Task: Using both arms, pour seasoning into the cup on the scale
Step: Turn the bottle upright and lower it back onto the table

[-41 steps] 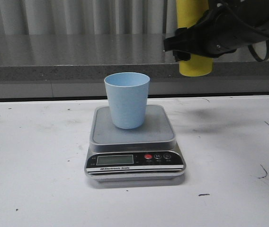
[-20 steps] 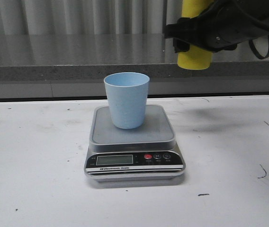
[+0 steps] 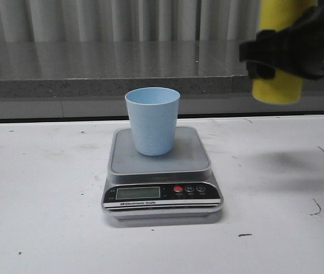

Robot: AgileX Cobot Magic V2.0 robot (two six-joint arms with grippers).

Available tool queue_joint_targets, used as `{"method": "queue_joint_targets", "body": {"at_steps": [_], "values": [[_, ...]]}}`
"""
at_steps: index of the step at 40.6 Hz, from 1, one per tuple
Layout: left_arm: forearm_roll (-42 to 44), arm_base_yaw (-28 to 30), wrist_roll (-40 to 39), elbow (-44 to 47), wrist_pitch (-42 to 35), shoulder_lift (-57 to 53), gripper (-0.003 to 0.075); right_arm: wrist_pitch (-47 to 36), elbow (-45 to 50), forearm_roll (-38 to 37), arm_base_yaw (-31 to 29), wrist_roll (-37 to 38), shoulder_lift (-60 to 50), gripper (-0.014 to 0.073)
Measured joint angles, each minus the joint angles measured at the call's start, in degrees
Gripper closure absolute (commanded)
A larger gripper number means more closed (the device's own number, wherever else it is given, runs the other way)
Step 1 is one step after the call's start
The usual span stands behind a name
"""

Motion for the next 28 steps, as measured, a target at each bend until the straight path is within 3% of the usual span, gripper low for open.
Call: {"method": "queue_joint_targets", "body": {"at_steps": [8, 20, 28], "values": [[0.00, 0.00, 0.00, 0.00, 0.00, 0.00, 0.0740, -7.08, 8.01, -3.66, 0.00, 3.51, 3.43, 0.0580], [0.00, 0.00, 0.00, 0.00, 0.00, 0.00, 0.0740, -22.80, 8.38, -10.20, 0.00, 8.82, 15.08, 0.0580], [0.00, 0.00, 0.00, 0.00, 0.00, 0.00, 0.0740, -26.41, 8.38, -12.87, 0.00, 14.35, 20.23, 0.0580]]}}
